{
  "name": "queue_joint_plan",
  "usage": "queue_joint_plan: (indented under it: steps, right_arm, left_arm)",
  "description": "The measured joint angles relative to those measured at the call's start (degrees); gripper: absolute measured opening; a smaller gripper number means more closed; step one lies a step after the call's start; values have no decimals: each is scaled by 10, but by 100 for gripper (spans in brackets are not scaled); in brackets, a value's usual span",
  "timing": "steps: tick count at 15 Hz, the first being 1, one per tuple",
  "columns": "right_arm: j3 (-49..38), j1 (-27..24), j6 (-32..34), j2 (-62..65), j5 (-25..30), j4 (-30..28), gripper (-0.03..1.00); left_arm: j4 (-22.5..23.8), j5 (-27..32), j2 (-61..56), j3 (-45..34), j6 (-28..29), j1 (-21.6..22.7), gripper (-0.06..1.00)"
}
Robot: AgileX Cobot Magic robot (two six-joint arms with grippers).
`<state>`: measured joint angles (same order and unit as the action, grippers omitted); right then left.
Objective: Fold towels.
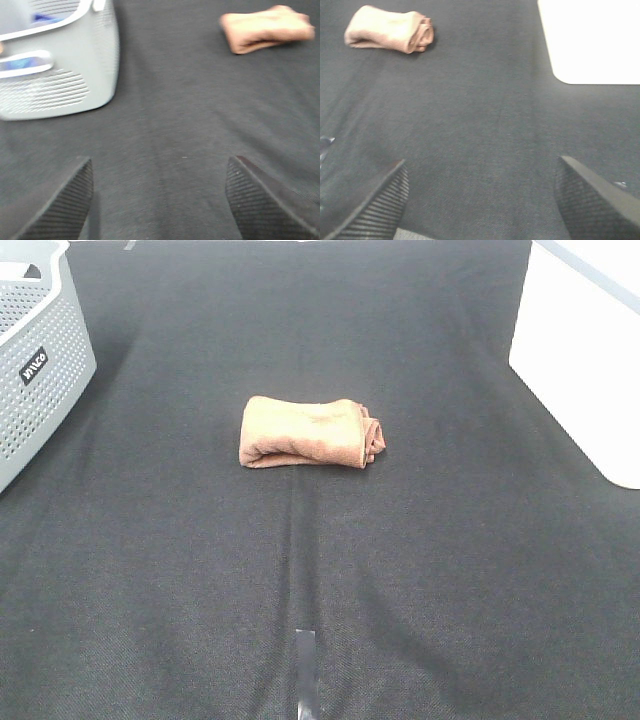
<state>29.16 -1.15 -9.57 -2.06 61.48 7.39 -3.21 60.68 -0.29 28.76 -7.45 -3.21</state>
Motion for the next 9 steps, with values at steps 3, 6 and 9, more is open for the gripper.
queue_joint_plan:
  steps: [3,6,9]
  right_arm:
    - [0,-2,0,22,-1,2,76]
    - [-1,-2,0,24,-1,3,76]
    - [-1,-2,0,24,-1,5,76]
  left_arm:
    - [0,0,0,0,-2,26,71]
    - [0,0,0,0,-2,26,71]
    - [0,0,0,0,-2,26,71]
